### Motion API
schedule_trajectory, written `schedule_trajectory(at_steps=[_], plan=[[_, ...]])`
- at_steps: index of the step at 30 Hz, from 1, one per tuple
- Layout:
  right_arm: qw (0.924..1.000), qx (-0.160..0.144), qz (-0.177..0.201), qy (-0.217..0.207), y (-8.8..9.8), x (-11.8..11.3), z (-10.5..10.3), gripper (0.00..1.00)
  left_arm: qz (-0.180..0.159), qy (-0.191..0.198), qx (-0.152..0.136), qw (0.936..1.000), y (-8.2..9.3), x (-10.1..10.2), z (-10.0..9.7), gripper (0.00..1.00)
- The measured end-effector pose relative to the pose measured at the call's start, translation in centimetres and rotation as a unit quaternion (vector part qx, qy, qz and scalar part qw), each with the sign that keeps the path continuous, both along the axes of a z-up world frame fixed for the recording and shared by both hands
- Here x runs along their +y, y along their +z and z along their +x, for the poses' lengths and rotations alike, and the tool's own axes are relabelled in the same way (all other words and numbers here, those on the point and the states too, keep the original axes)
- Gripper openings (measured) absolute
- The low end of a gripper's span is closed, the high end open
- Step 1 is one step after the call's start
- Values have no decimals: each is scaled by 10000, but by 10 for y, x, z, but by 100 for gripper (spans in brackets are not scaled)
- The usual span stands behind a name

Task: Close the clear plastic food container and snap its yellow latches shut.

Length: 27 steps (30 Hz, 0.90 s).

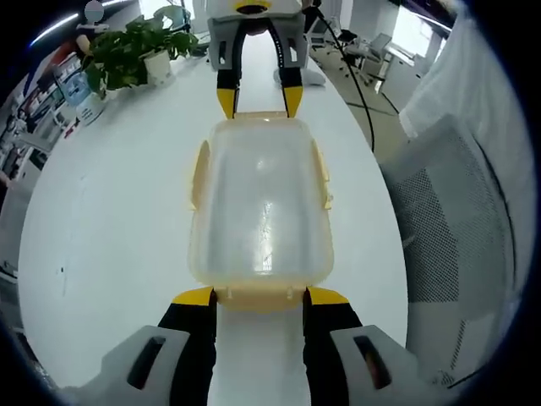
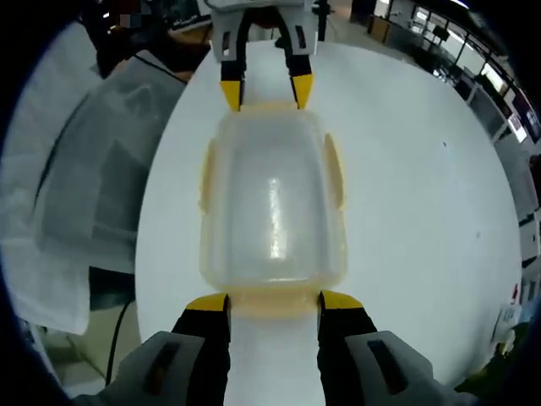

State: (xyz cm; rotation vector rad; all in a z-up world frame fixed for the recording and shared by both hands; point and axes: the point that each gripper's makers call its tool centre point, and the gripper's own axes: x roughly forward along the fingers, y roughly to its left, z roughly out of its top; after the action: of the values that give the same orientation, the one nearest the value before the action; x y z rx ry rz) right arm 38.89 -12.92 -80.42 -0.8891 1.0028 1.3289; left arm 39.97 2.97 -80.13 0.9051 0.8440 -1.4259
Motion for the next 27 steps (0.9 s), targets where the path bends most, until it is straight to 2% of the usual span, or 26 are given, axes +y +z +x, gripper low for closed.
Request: schedule_trajectory(at_steps=[9,12,15,17,21,22,24,27], plan=[[10000,63,-22,-15,0,0,-3,41,33,-27,3,10000,-1,4,-1,41],[9998,49,-214,-10,-6,-7,-6,46,261,32,56,9996,-11,14,-6,54],[9995,73,-276,-111,-7,-11,-8,48,323,73,115,9994,-16,21,-11,49],[9996,55,-222,-151,-5,-10,-8,48,203,201,195,9994,-15,20,-14,49],[9988,11,-63,-493,4,-8,-3,48,-52,494,141,9987,-6,16,-12,47],[9971,13,13,-767,8,-7,-1,47,-95,592,94,9982,-4,16,-10,47],[9946,83,213,-1015,14,-3,-1,47,-168,806,116,9965,1,16,-11,48],[9900,211,191,-1383,15,-7,-3,45,-211,1114,167,9934,2,18,-9,48]])
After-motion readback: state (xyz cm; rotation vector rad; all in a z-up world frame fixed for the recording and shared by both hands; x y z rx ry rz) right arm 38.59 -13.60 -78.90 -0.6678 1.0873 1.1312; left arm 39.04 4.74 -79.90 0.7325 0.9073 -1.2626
